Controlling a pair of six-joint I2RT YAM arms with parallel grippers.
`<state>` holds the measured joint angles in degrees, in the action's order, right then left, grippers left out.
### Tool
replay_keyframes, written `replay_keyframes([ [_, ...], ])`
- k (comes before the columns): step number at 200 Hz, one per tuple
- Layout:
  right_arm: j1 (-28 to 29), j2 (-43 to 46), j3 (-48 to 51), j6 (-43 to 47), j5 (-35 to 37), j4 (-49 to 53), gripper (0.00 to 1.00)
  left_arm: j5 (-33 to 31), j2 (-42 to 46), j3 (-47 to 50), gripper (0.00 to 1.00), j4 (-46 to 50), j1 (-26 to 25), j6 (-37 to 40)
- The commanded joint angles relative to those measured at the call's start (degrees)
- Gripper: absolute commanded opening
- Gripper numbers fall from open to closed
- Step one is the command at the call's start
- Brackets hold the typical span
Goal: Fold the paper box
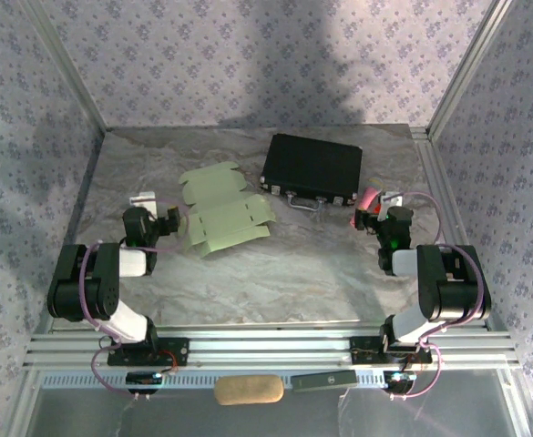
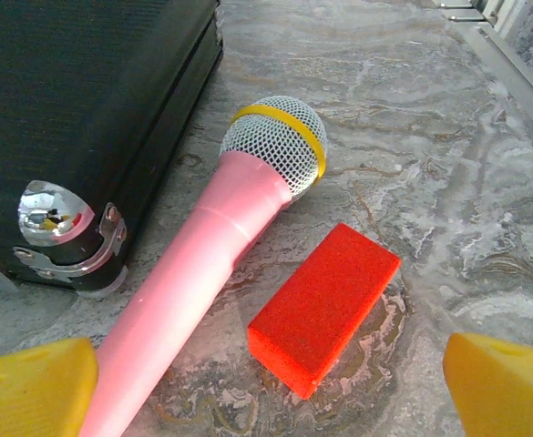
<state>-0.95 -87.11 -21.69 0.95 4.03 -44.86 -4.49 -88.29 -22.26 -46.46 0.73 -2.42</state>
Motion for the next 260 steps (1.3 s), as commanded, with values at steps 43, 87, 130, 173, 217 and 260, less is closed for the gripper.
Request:
replay_keyframes([
  [43,9.83,32.86,-6.47,-3.9,17.75,27.21,0.99,-14.14,28.08,-6.25,1.0,26.68,-14.37,1.86],
  [87,8.69,48.57,-18.48,-44.85,-4.79,68.1,0.99,-14.18,36.17,-23.3,0.97,74.64,-16.53,-40.45],
  [130,49.08,46.1,-10.24,-60.19,13.1,58.0,0.89,-1.74,28.75,-22.29,0.73,77.23,-23.22,-45.14],
  [173,64.72,15.95,-17.78,-69.2,16.97,36.51,0.8,6.11,19.62,-27.52,0.69,79.19,-12.22,-40.05],
  [217,63.1,-5.78,-23.61,-80.48,14.72,18.22,0.74,11.33,15.05,-29.51,0.58,78.68,-8.47,-37.2],
  [260,59.82,-20.3,-26.17,-86.4,10.49,2.37,0.68,11.76,29.82,-22.07,0.58,76.4,-9.42,-38.81],
])
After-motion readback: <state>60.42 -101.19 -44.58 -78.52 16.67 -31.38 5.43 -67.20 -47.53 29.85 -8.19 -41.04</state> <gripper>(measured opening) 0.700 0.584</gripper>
